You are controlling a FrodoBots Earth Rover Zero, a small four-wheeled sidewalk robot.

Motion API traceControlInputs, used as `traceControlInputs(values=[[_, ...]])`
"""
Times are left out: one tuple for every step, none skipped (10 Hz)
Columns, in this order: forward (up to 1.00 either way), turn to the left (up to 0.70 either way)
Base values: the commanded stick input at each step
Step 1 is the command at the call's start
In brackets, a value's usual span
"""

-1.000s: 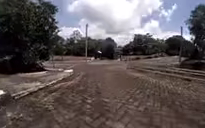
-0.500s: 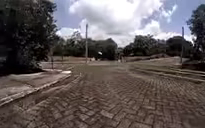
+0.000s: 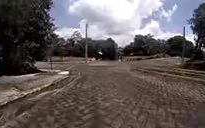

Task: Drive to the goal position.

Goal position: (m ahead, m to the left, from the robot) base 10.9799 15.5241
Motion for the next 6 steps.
traceControlInputs(values=[[0.85,0.0],[0.85,0.0],[0.85,0.0],[0.85,0.0],[0.85,0.0],[0.85,0.0]])
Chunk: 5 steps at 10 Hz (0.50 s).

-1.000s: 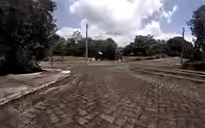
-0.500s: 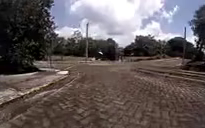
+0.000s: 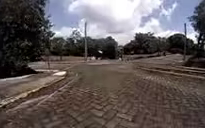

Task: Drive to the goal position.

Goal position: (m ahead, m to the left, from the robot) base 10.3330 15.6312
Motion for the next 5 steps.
traceControlInputs(values=[[0.85,0.0],[0.85,0.0],[0.85,0.0],[0.85,0.0],[0.85,0.0]])
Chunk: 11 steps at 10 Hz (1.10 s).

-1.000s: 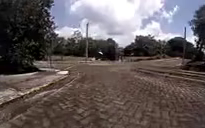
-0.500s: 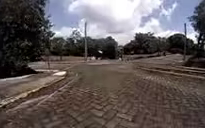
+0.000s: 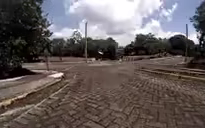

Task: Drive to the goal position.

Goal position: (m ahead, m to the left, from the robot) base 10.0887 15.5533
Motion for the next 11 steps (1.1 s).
traceControlInputs(values=[[0.85,0.0],[0.85,0.0],[0.85,0.0],[0.85,0.08],[0.85,0.26],[0.85,0.0],[0.85,0.0],[0.85,0.0],[0.85,0.0],[0.85,0.0],[0.85,0.0]])
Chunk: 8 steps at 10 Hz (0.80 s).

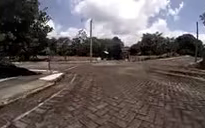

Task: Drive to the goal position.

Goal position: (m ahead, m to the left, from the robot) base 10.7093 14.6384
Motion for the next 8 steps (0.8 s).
traceControlInputs(values=[[0.85,0.0],[0.85,0.0],[0.85,0.0],[0.85,0.04],[0.85,0.23],[0.85,0.05],[0.85,0.0],[0.85,0.0]])
